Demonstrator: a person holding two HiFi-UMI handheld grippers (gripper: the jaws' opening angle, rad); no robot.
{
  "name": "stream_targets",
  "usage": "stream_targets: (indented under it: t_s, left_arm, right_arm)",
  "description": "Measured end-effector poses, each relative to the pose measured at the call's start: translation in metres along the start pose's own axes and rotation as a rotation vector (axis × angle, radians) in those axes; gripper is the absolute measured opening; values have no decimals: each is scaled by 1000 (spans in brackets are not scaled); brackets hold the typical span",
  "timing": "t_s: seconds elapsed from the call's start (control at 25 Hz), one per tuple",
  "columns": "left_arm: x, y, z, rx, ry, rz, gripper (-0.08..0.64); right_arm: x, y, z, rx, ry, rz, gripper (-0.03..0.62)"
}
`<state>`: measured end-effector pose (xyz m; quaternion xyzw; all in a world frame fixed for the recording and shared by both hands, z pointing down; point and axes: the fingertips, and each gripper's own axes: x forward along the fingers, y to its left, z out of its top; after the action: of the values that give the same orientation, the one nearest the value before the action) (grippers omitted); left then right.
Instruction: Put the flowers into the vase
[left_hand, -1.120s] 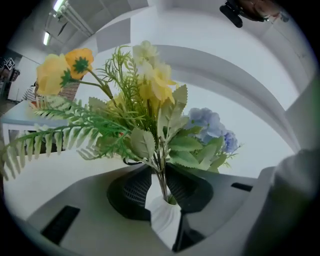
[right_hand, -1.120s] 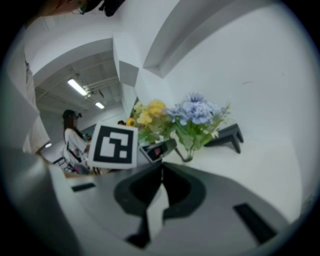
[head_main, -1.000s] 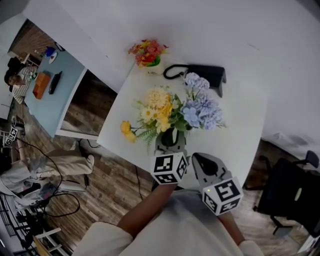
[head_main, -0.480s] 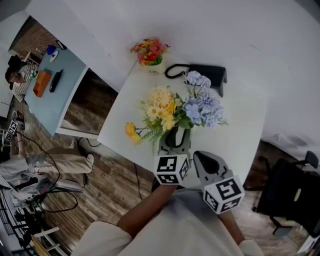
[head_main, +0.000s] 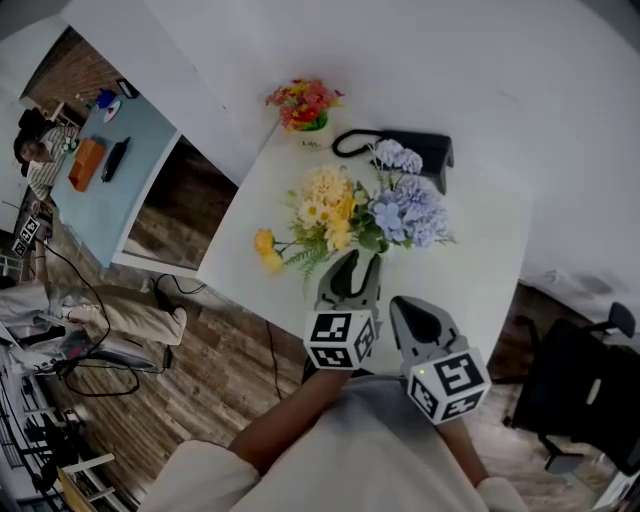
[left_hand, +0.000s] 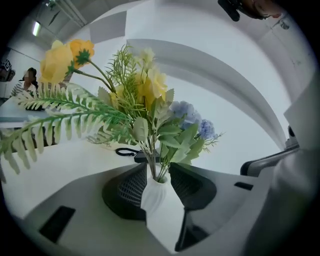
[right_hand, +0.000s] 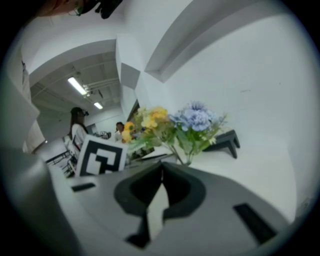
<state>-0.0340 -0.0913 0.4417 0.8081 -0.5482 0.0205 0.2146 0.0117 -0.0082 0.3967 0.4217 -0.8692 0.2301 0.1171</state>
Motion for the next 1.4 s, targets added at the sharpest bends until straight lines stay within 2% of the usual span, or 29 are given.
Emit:
stream_targets:
  t_s: [0.2, 0.76, 0.92, 1.2, 1.4]
  left_arm:
    - [-10, -4, -2, 4, 15, -24, 143]
    - [-44, -23, 7, 9, 5, -119, 27]
    - [-49, -28, 15, -17, -9, -150, 15]
    - [-60, -40, 27, -19, -8, -207, 14]
    - [-70, -43, 38, 19, -21, -217, 14]
  right_arm:
    - [-3, 0, 7, -7, -23, -6, 23]
    - [-15, 6, 15, -38, -47, 21, 23]
    - [-19, 4, 16, -44, -50, 26, 23]
    - [-31, -1, 22, -68, -57, 37, 23]
    - [-44, 0, 31, -94, -67, 57, 23]
